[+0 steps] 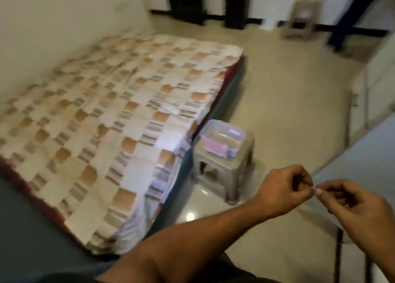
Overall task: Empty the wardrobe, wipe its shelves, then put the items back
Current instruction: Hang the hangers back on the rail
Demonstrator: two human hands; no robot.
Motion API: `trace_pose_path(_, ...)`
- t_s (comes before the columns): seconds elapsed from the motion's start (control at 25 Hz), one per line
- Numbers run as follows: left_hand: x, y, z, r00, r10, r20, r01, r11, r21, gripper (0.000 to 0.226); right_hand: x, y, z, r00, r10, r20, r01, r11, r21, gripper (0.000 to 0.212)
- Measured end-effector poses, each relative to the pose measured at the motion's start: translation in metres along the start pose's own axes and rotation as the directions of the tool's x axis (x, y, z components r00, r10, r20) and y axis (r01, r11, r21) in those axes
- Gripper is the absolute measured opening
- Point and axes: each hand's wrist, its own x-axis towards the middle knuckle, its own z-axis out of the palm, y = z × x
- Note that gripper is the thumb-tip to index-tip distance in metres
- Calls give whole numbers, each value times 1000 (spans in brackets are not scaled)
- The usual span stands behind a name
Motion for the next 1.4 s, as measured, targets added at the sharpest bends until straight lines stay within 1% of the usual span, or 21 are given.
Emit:
trace_pose_path(0.08,-16,-37,-62,983,-117,-144,119,993,3,10,29,-35,61,973,-85,212,92,995,-23,20)
trace_pose_path(0.16,-31,-69,-121,941,-216,-259,217,976,-24,11,53,-67,119,923,-132,363,161,986,-50,23)
trace_pose_path(0.32,-52,-126,-210,843,-341,-415,337,938,-87,10,92,-120,216,820,-201,536,250,968,-19,21)
trace_pose_path(0.4,-64,-161,-258,758,-417,-502,399,905,-148,9,111,-148,273,750,-231,620,299,954,-7,22)
trace_pose_path(0.48,-76,-195,-305,650,-501,-571,464,857,-224,8,128,-179,323,683,-268,680,349,937,18,20)
trace_pose_path(0.56,-87,-229,-355,541,-547,-640,512,817,-266,8,145,-210,370,599,-296,744,382,922,59,13)
trace_pose_path(0.64,-100,-251,-393,445,-585,-679,562,772,-297,8,157,-234,405,526,-311,792,403,911,91,13)
trace_pose_path(0.68,-104,-259,-406,411,-600,-686,580,753,-311,8,163,-241,419,509,-317,801,393,913,112,13)
trace_pose_path(0.76,-107,-276,-417,371,-609,-702,586,739,-332,9,177,-241,437,516,-302,802,361,925,116,11)
trace_pose_path(0.84,-97,-279,-419,351,-621,-701,580,732,-357,8,201,-231,446,535,-276,799,317,942,113,9)
trace_pose_path(0.88,-86,-277,-419,352,-625,-697,570,733,-370,8,217,-224,447,549,-252,797,297,950,96,9)
trace_pose_path(0.92,-68,-274,-417,366,-624,-690,556,741,-376,7,236,-215,444,565,-222,795,283,957,66,9)
trace_pose_path(1.04,-16,-260,-412,443,-595,-670,500,785,-366,6,291,-195,430,612,-140,778,207,978,13,8)
trace_pose_path(1.12,20,-255,-411,470,-591,-655,486,793,-367,5,322,-187,420,642,-99,761,166,986,-12,8)
trace_pose_path(1.2,52,-265,-408,500,-616,-608,525,774,-353,4,349,-183,409,680,-70,730,108,994,-5,7)
trace_pose_path(1.28,83,-283,-406,555,-635,-537,586,757,-289,5,370,-180,399,700,-45,713,63,998,2,5)
trace_pose_path(1.4,144,-327,-413,626,-692,-359,696,704,-144,17,404,-174,395,733,15,680,-13,1000,-8,4)
